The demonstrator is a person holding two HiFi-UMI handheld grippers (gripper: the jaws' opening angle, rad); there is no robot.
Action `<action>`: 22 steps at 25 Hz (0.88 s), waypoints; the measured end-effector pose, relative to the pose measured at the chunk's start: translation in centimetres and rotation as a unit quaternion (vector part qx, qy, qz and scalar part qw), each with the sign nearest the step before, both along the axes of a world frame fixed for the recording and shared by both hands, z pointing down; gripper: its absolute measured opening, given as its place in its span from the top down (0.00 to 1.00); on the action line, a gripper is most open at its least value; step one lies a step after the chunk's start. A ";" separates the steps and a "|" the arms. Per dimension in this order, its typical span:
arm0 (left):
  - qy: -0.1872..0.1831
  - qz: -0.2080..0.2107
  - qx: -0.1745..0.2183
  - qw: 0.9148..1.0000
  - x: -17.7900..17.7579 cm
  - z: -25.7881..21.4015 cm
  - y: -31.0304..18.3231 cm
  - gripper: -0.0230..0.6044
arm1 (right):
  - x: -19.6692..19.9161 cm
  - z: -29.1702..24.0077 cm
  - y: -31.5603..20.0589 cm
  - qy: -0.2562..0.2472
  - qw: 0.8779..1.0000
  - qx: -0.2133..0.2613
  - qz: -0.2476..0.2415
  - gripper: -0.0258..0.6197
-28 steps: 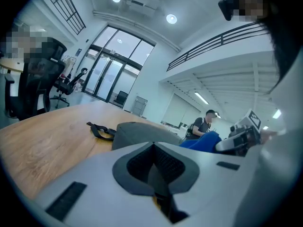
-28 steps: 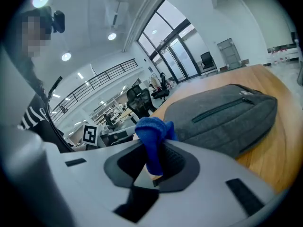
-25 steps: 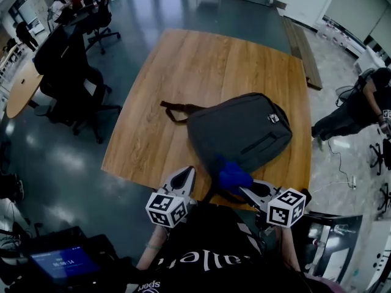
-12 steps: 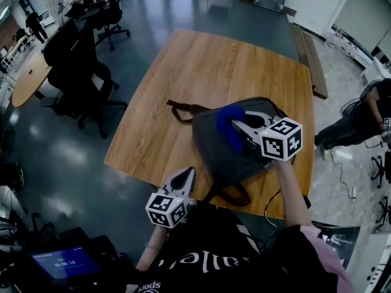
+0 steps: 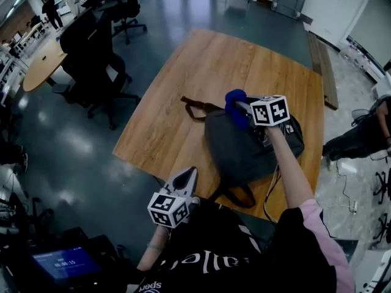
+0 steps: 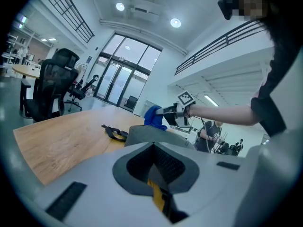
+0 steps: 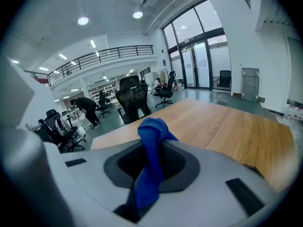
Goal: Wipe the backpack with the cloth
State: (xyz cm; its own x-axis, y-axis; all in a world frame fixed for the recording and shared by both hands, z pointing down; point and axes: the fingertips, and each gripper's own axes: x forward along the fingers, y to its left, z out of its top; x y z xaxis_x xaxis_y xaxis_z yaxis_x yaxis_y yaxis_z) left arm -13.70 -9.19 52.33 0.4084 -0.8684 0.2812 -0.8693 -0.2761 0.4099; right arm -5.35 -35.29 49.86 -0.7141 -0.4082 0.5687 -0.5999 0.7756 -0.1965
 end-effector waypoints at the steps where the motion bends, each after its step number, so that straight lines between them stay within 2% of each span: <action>1: 0.000 -0.003 0.000 1.000 -0.2 0.0 0.1 0.97 | 0.5 0.0 0.6 -0.010 1.000 -0.005 0.003 0.86; 6: -0.002 -0.011 -0.003 1.000 -0.7 0.1 0.5 0.97 | 2.9 -1.2 4.6 -0.036 0.999 -0.002 -0.004 0.86; 12: -0.001 0.005 -0.004 1.000 0.2 0.2 0.0 0.97 | 5.7 -2.8 10.7 -0.085 0.996 -0.005 0.003 0.86; 18: -0.005 0.040 -0.004 0.999 2.5 -0.3 -0.3 0.97 | 8.9 -2.8 17.7 -0.116 0.992 -0.024 0.038 0.86; 22: -0.008 0.059 0.000 0.998 5.5 0.6 -0.1 0.97 | 12.9 -1.0 22.0 -0.140 0.986 -0.045 0.078 0.86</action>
State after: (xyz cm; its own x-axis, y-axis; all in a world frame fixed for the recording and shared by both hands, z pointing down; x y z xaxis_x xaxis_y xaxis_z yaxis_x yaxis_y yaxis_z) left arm -8.18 -9.25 52.90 0.5029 -0.8145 0.2893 -0.8375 -0.3764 0.3960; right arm 7.53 -13.28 48.88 -0.7809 -0.4814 0.3980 -0.6227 0.6504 -0.4350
